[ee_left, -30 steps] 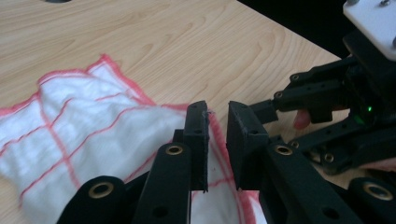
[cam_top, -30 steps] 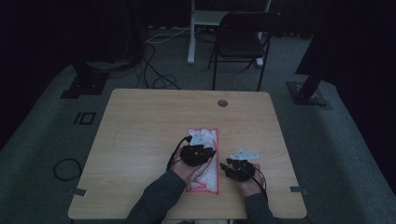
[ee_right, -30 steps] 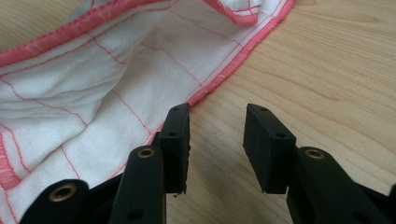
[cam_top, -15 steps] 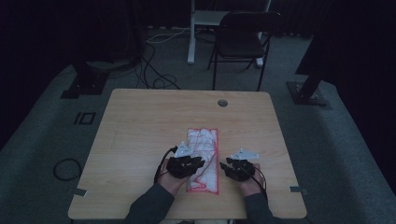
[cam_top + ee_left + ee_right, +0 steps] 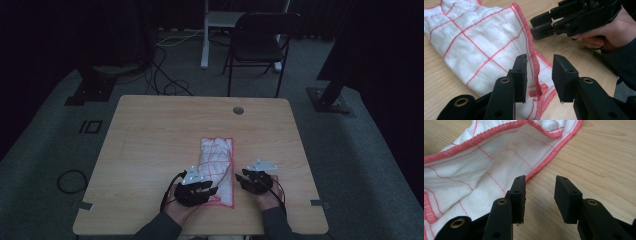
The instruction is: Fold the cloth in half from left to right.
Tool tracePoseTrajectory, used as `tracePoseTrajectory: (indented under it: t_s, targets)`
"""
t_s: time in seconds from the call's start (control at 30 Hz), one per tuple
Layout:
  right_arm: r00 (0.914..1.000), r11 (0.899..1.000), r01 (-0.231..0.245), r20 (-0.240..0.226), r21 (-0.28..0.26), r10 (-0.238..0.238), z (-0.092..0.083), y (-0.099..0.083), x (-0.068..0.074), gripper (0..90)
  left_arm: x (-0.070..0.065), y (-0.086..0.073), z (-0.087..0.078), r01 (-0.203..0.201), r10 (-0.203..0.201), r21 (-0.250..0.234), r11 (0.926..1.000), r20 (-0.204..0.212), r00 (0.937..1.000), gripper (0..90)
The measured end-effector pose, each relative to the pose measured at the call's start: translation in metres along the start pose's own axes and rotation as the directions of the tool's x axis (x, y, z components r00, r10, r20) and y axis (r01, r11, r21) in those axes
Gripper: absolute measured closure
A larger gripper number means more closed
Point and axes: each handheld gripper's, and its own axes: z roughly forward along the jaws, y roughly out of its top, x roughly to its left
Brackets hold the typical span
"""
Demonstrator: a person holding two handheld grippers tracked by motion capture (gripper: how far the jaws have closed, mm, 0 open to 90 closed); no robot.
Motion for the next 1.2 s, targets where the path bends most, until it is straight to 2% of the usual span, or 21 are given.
tracePoseTrajectory:
  t_s: [0.3, 0.4, 0.47, 0.6, 0.67, 0.73, 0.8, 1.0, 1.2]
  targets:
    - [1.0, 1.0, -0.001, 0.001, -0.001, 0.001, 0.0, 0.0, 0.0, 61.3, 0.002, -0.016, 0.005, 0.025, -0.025, 0.038, 0.999, -0.011, 0.9996, 64.1]
    - [1.0, 1.0, 0.0, 0.002, -0.002, 0.0, 0.0, 0.0, 0.0, 61.2, -0.002, -0.015, 0.007, 0.011, -0.011, 0.043, 0.999, -0.004, 0.9999, 80.4]
    - [1.0, 1.0, -0.001, 0.002, -0.003, 0.001, 0.0, 0.0, 0.0, 61.3, -0.005, -0.012, 0.007, 0.0, 0.0, 0.043, 0.9991, 0.003, 1.0, 86.3]
    - [1.0, 1.0, -0.003, 0.002, -0.003, 0.003, 0.0, 0.0, -0.001, 61.2, -0.012, -0.007, 0.009, -0.022, 0.021, 0.044, 0.9988, 0.028, 0.9994, 87.2]
    - [1.0, 1.0, -0.006, 0.002, -0.003, 0.006, -0.001, 0.0, -0.001, 61.3, -0.015, -0.007, 0.009, -0.034, 0.032, 0.033, 0.9989, 0.061, 0.9977, 83.3]
    - [1.0, 1.0, -0.007, 0.004, -0.005, 0.007, -0.001, 0.0, -0.002, 61.3, -0.017, -0.007, 0.007, -0.042, 0.041, 0.024, 0.9988, 0.057, 0.9975, 73.9]
    - [0.9999, 1.0, -0.01, 0.004, -0.008, 0.01, -0.002, 0.0, -0.002, 61.3, -0.016, -0.009, 0.004, -0.043, 0.042, 0.017, 0.9989, 0.048, 0.998, 71.4]
    - [0.9999, 1.0, -0.011, 0.006, -0.01, 0.011, -0.002, 0.0, -0.003, 61.3, -0.005, -0.027, -0.005, -0.04, 0.041, 0.047, 0.9981, -0.032, 0.9986, 68.2]
    - [1.0, 1.0, -0.007, 0.006, -0.006, 0.007, -0.001, 0.0, -0.002, 61.2, -0.003, -0.042, -0.005, -0.058, 0.063, 0.077, 0.9953, -0.063, 0.996, 61.4]
